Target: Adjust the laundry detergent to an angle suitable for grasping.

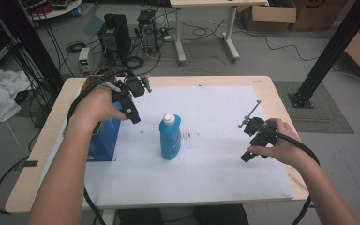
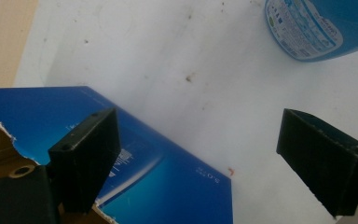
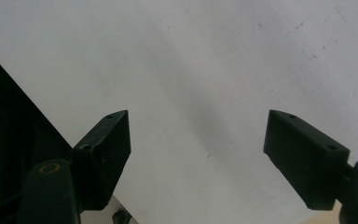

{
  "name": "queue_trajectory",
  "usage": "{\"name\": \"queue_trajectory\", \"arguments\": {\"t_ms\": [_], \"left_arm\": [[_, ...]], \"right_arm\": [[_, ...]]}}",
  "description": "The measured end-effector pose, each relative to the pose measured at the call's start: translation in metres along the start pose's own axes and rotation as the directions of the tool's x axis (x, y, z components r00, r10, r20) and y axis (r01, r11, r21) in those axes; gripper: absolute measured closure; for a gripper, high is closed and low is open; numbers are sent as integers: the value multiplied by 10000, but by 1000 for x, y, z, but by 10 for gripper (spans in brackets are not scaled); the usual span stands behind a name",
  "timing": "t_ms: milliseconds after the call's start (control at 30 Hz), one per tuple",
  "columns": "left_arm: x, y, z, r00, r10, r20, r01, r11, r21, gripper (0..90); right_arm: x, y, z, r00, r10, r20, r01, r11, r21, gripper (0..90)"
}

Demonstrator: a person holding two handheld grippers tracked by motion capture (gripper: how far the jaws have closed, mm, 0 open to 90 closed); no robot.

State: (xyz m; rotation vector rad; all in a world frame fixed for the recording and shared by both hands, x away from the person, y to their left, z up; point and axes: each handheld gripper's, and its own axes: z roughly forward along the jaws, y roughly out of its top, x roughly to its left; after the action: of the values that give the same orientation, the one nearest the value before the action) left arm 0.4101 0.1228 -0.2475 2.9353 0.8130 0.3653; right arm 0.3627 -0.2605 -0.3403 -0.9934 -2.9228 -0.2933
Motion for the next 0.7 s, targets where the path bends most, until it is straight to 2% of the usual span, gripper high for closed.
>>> {"name": "queue_trajectory", "arguments": {"t_ms": [100,233,433,600,700], "left_arm": [[-1,0,-3,10000,-43,60,44,9999,-120,143],[-1,0,-2,9999,-23,106,23,10000,-6,143],[-5,3,2,9998,110,154,-112,9999,81,134],[-3,-1,1,9999,-15,138,14,10000,18,110],[-4,-4,0,9999,-54,151,53,10000,27,108]], "right_arm": [[0,-1,-4,10000,-79,13,79,10000,-27,216],[-1,-2,-7,10000,-16,20,16,9998,-206,209],[-3,-4,-4,9998,184,2,-184,9998,-74,192],[-3,-1,-4,9999,117,-17,-117,9998,-166,182],[-1,0,-4,10000,-86,45,87,9998,-177,176]]}}
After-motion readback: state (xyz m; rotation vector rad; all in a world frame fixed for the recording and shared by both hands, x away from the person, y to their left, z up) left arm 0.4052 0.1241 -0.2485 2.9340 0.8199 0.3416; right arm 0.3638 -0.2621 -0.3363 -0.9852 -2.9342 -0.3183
